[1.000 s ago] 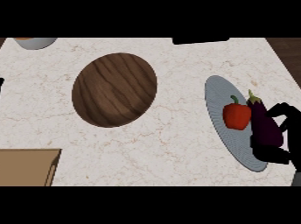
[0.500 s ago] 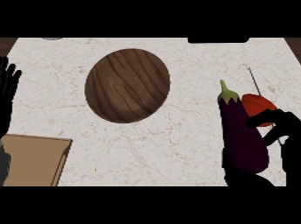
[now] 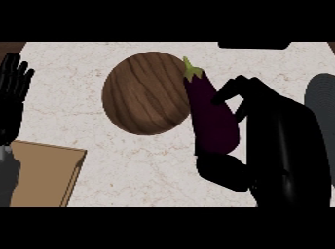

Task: Pick the eggplant from the placemat and place it in the bowl

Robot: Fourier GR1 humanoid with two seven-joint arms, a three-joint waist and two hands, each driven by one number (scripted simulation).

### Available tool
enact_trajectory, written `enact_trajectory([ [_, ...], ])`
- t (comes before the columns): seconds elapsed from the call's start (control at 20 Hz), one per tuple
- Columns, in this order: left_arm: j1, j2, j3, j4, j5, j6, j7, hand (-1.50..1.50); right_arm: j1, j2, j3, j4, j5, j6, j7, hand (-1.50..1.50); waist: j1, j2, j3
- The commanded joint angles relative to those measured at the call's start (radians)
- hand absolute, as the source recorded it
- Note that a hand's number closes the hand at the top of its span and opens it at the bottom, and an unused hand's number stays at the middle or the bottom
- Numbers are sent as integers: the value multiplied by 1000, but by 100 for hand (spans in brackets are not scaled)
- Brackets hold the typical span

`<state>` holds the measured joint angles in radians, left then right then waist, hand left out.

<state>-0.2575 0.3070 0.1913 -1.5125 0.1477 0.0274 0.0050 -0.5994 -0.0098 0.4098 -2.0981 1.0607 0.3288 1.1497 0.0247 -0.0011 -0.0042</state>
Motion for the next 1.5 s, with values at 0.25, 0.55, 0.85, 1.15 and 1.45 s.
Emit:
enact_trajectory([
  [0.25, -34, -15, -20, 46, -24, 4, -17, 0, -275, 9, -31, 440, -191, -175, 215, 150, 22, 9, 2],
  [0.55, -39, -20, -11, 67, -16, -7, -50, 0, -334, 9, -6, 725, -244, -357, 134, 150, 28, 14, 2],
  [0.85, -63, 6, 9, 47, 2, -12, 0, 0, -368, 9, 12, 1003, -223, -436, 90, 150, 35, 16, 3],
  [1.15, -32, 11, 8, 63, -2, -40, -49, 0, -308, 9, -41, 1081, -283, -672, 68, -150, 48, 21, 3],
  [1.45, -88, -11, -5, 61, -15, 2, -7, 0, -267, 9, -36, 1108, -354, -991, -109, -150, 46, 23, 5],
])
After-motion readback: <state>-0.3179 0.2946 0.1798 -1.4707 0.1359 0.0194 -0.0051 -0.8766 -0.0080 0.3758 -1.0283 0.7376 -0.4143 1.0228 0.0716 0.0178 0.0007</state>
